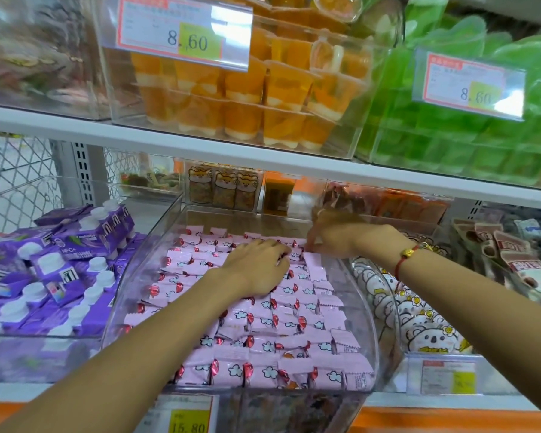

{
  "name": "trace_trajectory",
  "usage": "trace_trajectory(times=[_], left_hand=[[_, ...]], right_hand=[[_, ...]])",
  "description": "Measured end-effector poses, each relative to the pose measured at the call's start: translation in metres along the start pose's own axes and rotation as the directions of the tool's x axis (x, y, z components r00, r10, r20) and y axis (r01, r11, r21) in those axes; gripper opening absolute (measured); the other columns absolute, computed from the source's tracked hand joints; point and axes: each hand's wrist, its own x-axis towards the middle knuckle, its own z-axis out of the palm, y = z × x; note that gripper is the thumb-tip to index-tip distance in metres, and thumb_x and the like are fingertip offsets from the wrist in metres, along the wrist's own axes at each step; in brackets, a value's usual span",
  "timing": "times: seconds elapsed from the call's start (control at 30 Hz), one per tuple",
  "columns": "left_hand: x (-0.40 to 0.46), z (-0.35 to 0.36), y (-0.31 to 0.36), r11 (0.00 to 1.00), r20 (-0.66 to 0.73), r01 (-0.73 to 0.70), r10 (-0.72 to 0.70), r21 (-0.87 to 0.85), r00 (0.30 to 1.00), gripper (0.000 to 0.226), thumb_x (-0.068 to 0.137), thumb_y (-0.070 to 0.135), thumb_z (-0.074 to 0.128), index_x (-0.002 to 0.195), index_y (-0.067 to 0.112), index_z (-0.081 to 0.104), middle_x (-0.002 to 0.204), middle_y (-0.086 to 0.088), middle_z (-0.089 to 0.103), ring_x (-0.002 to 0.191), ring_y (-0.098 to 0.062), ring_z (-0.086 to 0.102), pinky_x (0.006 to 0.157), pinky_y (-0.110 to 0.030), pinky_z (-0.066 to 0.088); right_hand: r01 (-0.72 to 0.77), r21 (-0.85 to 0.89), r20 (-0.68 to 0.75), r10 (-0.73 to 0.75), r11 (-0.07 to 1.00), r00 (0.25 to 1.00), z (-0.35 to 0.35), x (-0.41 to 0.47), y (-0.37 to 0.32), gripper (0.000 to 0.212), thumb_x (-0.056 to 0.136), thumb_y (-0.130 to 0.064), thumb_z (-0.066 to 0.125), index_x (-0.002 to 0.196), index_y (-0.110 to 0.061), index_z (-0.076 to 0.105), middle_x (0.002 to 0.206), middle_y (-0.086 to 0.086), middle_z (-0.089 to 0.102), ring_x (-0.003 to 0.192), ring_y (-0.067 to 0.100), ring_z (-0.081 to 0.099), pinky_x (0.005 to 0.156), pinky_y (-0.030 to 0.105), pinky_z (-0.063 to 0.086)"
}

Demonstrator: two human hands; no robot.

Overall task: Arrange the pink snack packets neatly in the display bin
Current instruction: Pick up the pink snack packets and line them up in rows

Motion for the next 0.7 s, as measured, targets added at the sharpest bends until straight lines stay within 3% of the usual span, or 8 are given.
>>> trace_trajectory(times=[0.2,0.3,0.37,0.4,0.47,0.5,0.6,0.7], left_hand=[[-0.003,-0.004,0.001,1.000,-0.005,-0.003,0.003,0.004,1.000,0.044,0.102,0.037,0.028,0.141,0.022,0.041,0.150,-0.002,0.031,0.134,-0.025,0.033,0.106,-0.038,0.029],[-0.006,-0.014,0.006,1.000,0.003,-0.016,0.016,-0.012,1.000,0.041,0.102,0.033,0.031,0.140,0.022,0.044,0.151,-0.002,0.031,0.133,-0.026,0.033,0.106,-0.039,0.032],[-0.009,-0.022,0.008,0.999,-0.007,-0.034,0.034,-0.027,0.999,0.040,0.101,0.029,0.033,0.139,0.020,0.044,0.147,-0.002,0.037,0.131,-0.024,0.036,0.104,-0.039,0.035],[-0.011,-0.024,0.009,0.998,-0.005,-0.046,0.046,-0.030,0.999,0.040,0.101,0.027,0.034,0.139,0.020,0.043,0.146,-0.002,0.039,0.130,-0.023,0.037,0.103,-0.039,0.036],[-0.018,-0.025,0.012,0.996,0.018,-0.078,0.079,-0.041,0.997,0.039,0.101,0.026,0.036,0.138,0.022,0.045,0.145,-0.002,0.043,0.129,-0.022,0.041,0.104,-0.039,0.036],[-0.021,-0.024,0.013,0.994,0.038,-0.096,0.098,-0.048,0.995,0.038,0.101,0.026,0.036,0.137,0.022,0.047,0.143,-0.002,0.045,0.128,-0.022,0.042,0.104,-0.038,0.035],[-0.028,-0.016,0.015,0.991,0.077,-0.129,0.132,-0.047,0.988,0.038,0.102,0.027,0.032,0.136,0.020,0.048,0.141,-0.002,0.049,0.127,-0.021,0.044,0.103,-0.034,0.037],[-0.028,-0.012,0.012,0.989,0.018,-0.138,0.139,-0.051,0.990,0.037,0.102,0.031,0.031,0.135,0.024,0.047,0.134,0.003,0.053,0.121,-0.018,0.047,0.087,-0.025,0.036]], right_hand=[[0.100,-0.223,0.195,-0.057,0.970,0.979,-0.008,-0.006,-0.012,0.033,0.097,-0.015,0.040,0.125,-0.019,0.058,0.120,0.007,0.054,0.104,0.025,0.052,0.087,0.033,0.047],[0.094,-0.163,0.169,-0.066,0.982,0.983,-0.012,-0.006,-0.008,0.035,0.096,-0.014,0.040,0.125,-0.021,0.059,0.125,0.008,0.056,0.109,0.026,0.053,0.094,0.036,0.047],[0.048,0.019,0.009,-0.048,0.999,0.999,-0.011,-0.010,-0.003,0.034,0.095,-0.013,0.042,0.125,-0.021,0.057,0.127,0.009,0.057,0.110,0.027,0.055,0.094,0.034,0.047],[0.039,0.126,-0.144,-0.021,0.991,0.989,-0.009,-0.013,-0.001,0.033,0.094,-0.011,0.044,0.123,-0.019,0.058,0.122,0.010,0.059,0.108,0.027,0.057,0.091,0.031,0.048],[0.058,0.293,-0.425,0.076,0.954,0.902,0.000,-0.021,0.001,0.026,0.090,-0.010,0.050,0.112,-0.017,0.062,0.100,0.007,0.065,0.095,0.026,0.062,0.075,0.025,0.046],[0.060,0.321,-0.480,0.107,0.945,0.871,0.005,-0.026,-0.001,0.022,0.089,-0.012,0.052,0.107,-0.018,0.063,0.094,0.003,0.065,0.091,0.024,0.063,0.070,0.023,0.042],[-0.033,0.233,-0.412,0.129,0.972,0.902,0.020,-0.034,-0.013,0.020,0.090,-0.019,0.052,0.104,-0.022,0.066,0.107,0.001,0.066,0.098,0.022,0.062,0.076,0.027,0.046],[-0.110,0.161,-0.254,0.149,0.981,0.956,0.023,-0.034,-0.020,0.026,0.094,-0.021,0.049,0.112,-0.020,0.067,0.120,0.007,0.062,0.108,0.028,0.059,0.089,0.040,0.050]])
